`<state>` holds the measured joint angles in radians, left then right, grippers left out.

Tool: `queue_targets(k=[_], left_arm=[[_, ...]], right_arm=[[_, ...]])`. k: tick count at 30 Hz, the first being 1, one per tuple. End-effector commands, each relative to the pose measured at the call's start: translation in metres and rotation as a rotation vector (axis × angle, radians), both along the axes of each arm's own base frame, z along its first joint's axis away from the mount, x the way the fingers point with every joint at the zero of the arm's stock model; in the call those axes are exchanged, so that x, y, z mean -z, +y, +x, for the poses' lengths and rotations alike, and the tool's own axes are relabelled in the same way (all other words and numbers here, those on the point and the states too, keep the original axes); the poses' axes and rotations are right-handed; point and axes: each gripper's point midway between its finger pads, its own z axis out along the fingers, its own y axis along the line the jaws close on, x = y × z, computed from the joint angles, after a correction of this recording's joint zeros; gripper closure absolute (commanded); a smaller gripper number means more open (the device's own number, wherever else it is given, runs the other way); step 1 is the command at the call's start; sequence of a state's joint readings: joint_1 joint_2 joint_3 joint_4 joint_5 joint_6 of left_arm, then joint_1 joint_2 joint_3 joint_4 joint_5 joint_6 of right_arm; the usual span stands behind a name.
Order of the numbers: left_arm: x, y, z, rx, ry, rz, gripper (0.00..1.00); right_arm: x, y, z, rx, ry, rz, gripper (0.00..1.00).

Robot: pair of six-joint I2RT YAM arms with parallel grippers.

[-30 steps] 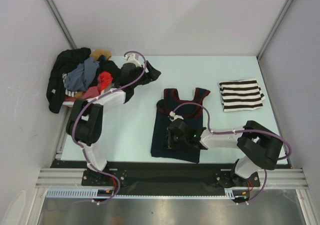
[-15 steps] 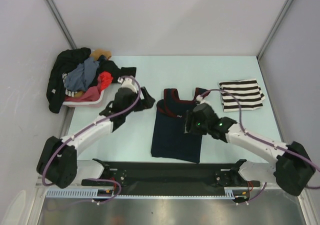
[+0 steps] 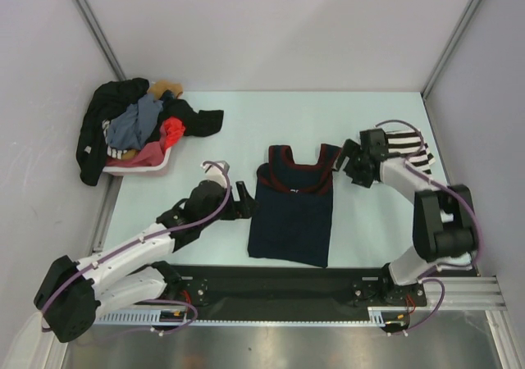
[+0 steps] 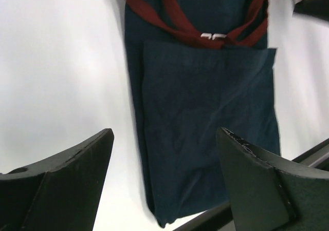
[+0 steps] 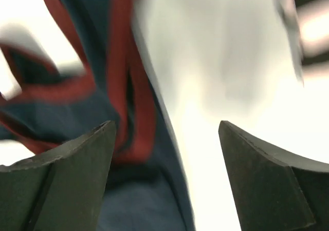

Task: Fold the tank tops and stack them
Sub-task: Fold the tank top

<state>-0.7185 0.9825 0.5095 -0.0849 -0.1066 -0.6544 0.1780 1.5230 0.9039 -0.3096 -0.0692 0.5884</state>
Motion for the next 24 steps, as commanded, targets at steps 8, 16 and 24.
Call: queue_targets(k=[8,16,24], left_arm=[[0.029,0.014,-0.012,-0.048,0.056,0.036,0.14],[0.031,0.02,-0.008,-0.083,0.06,0.066,0.14],[0.038,0.024,-0.005,-0.105,0.085,0.083,0.13]], right_arm=[[0.01,0.048,0.129,-0.099,-0.059,0.19,0.12],[0.017,0.101,0.158,-0.248,-0.1,0.152,0.71],[0.002,0.1,0.159,-0.285,-0.202,-0.211,0.74]])
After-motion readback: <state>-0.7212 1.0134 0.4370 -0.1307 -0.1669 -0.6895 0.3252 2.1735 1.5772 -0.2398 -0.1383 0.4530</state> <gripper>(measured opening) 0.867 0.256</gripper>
